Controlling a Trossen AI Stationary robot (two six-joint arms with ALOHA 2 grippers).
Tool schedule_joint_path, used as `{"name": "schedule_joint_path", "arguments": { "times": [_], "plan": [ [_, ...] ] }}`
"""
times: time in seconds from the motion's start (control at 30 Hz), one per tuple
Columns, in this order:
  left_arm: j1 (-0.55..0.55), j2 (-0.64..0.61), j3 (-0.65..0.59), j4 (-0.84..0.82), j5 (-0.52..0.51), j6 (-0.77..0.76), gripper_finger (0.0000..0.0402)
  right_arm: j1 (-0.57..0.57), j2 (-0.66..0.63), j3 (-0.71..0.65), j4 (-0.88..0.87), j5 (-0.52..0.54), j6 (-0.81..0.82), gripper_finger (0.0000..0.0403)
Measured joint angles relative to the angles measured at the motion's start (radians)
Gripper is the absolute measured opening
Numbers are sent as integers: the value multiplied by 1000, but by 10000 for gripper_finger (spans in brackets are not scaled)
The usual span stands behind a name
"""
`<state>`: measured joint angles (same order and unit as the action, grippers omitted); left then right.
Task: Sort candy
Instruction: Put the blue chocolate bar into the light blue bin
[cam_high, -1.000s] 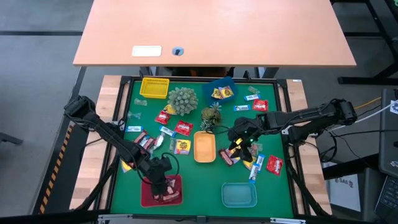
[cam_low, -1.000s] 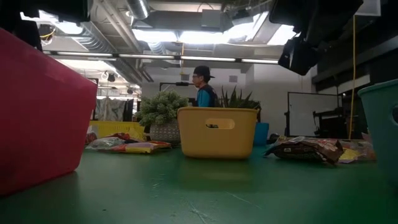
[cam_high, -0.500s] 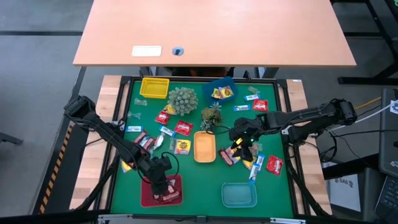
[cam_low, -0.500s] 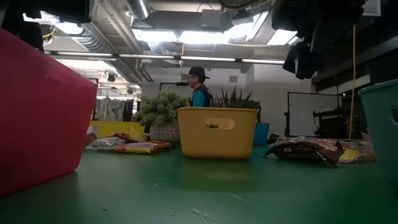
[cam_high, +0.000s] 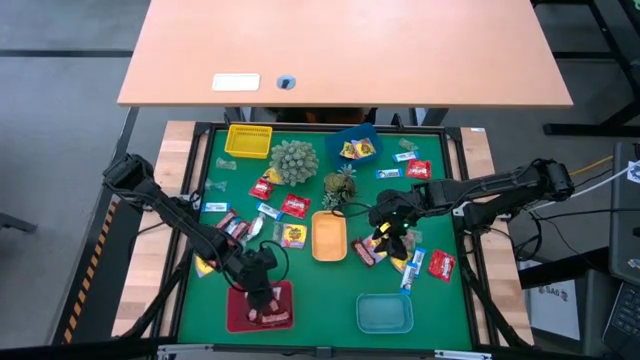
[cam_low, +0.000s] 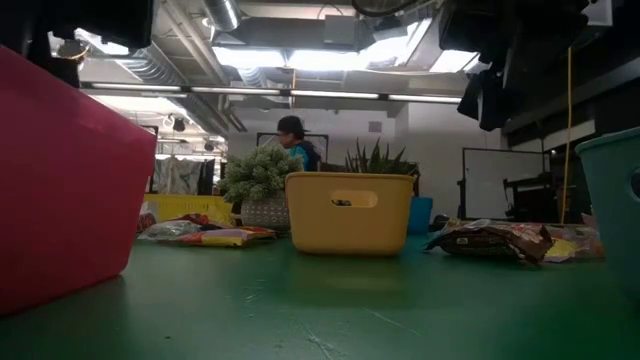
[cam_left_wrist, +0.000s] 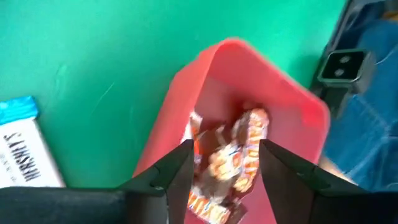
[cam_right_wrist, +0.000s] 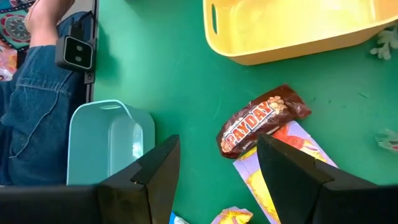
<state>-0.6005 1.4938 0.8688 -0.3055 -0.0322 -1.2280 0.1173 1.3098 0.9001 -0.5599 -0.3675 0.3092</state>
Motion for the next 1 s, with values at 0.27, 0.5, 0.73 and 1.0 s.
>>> {"name": "schedule_joint_path", "arguments": {
  "times": [0.27,0.5,0.73,1.0],
  "plan": [
    [1,0,0,201,-2,84,169,-46,-75,0,-166,34,-4,214],
    [40,0,0,396,-150,246,169,-86,-141,0,-269,387,-30,214],
    [113,0,1,486,-306,528,169,-85,-76,0,-284,562,-27,214],
    [158,0,1,479,-308,640,169,-85,70,0,-317,572,27,214]
  ]
}}
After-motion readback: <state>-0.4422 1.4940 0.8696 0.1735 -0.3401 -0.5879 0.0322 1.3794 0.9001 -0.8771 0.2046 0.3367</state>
